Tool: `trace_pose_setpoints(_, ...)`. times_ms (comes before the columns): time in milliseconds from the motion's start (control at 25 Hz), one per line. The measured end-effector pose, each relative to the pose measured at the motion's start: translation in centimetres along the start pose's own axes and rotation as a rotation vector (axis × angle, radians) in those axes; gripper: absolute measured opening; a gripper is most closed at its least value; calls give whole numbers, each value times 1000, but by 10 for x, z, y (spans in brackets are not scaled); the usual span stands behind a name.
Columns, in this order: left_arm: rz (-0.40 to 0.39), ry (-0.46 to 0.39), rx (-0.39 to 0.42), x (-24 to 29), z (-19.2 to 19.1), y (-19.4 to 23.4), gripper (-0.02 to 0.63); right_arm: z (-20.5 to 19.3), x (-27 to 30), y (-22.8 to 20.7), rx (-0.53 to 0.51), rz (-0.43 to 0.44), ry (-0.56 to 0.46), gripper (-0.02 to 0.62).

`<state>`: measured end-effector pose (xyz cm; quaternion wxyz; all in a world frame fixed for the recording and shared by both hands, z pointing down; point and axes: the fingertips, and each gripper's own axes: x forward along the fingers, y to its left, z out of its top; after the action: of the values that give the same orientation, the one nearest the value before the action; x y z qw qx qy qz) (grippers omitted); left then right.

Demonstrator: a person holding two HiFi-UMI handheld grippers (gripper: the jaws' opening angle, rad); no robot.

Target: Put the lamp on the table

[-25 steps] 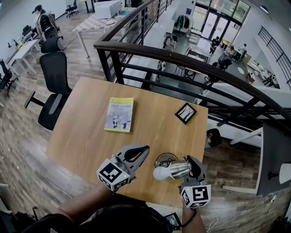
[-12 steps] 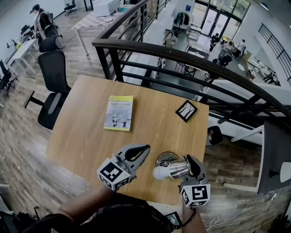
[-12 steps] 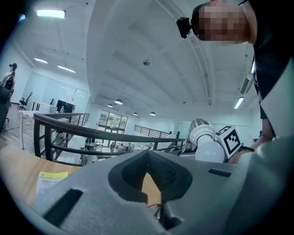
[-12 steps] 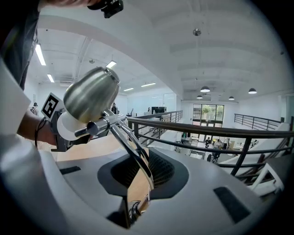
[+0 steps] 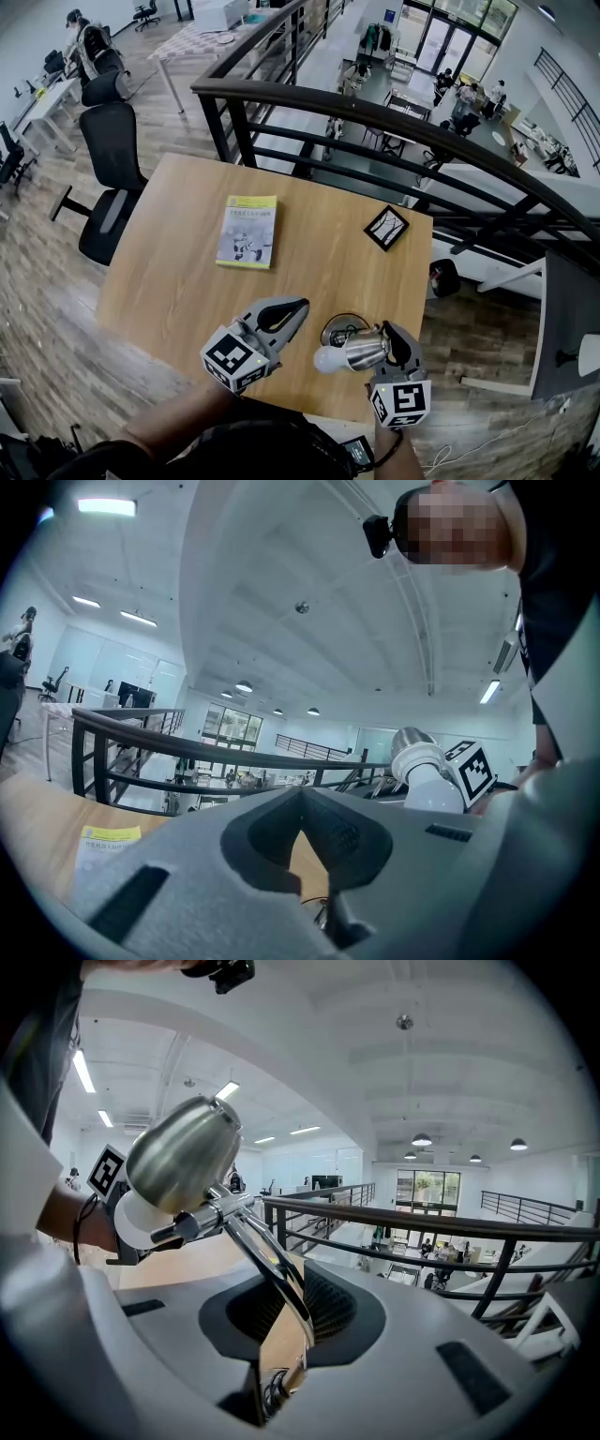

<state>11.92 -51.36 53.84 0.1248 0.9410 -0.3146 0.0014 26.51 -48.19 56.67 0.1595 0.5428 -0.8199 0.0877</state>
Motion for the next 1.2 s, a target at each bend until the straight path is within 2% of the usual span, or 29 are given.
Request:
trace_pose_setpoints(680,-10,-9,-4,-6,1,-12,8,-10,-5,27,-8,33,9,69)
trace_pose_setpoints(1200,-14,-29,4,-24,10,-34,8,-16,-19,46,-32,52,-26,80)
